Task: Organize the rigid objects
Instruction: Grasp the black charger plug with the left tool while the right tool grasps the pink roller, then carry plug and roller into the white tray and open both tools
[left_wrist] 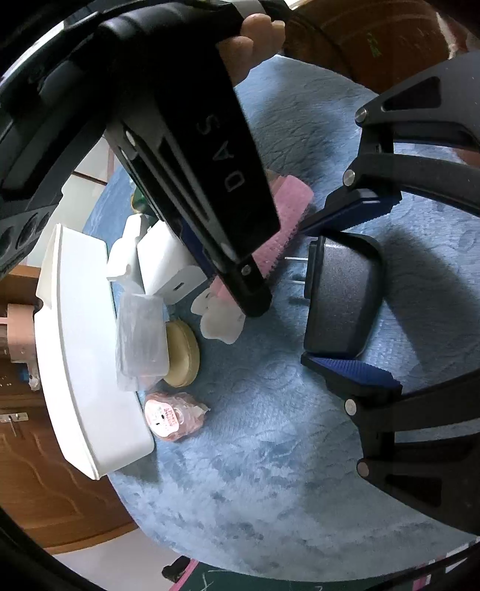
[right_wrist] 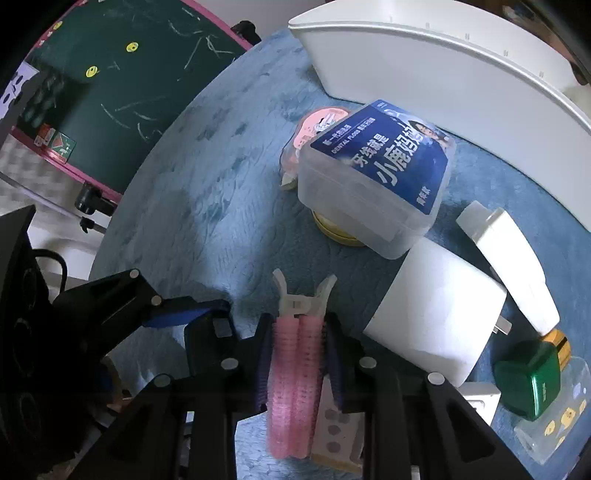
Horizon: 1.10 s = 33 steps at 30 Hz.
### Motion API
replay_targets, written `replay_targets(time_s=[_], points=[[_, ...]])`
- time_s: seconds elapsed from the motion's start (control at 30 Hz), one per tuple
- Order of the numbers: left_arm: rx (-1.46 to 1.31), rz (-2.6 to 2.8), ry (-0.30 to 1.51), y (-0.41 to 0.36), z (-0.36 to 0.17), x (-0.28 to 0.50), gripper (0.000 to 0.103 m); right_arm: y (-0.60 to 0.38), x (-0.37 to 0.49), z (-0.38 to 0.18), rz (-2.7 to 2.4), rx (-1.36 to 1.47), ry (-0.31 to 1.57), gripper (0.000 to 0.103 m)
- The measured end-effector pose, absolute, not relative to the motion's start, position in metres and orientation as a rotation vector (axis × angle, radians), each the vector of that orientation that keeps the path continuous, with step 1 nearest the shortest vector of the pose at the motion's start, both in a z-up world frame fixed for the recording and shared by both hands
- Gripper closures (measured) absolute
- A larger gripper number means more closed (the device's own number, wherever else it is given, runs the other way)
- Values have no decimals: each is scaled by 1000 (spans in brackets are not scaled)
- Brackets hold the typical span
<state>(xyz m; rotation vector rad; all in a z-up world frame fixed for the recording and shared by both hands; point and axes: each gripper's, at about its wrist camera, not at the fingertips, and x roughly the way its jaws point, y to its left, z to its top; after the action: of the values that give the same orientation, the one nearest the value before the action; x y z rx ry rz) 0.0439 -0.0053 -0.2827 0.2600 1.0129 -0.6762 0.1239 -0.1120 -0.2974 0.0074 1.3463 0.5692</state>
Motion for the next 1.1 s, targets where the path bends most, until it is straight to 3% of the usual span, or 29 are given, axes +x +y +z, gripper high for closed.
replay_targets(time_s=[0.33,0.8,0.93,1.1], points=[[243,-569,969,18,-211,46,36,-131,112,-263,527,98,1264,76],[133,-422,854,0,-29,131,36,-188,107,-90,405,179,1012,76],[128,-409,807,-23,3,171,36,-214,127,-41,340,171,944,76],[109,-400,808,-57,7,222,36,-253,166,-6,239,224,893,76]])
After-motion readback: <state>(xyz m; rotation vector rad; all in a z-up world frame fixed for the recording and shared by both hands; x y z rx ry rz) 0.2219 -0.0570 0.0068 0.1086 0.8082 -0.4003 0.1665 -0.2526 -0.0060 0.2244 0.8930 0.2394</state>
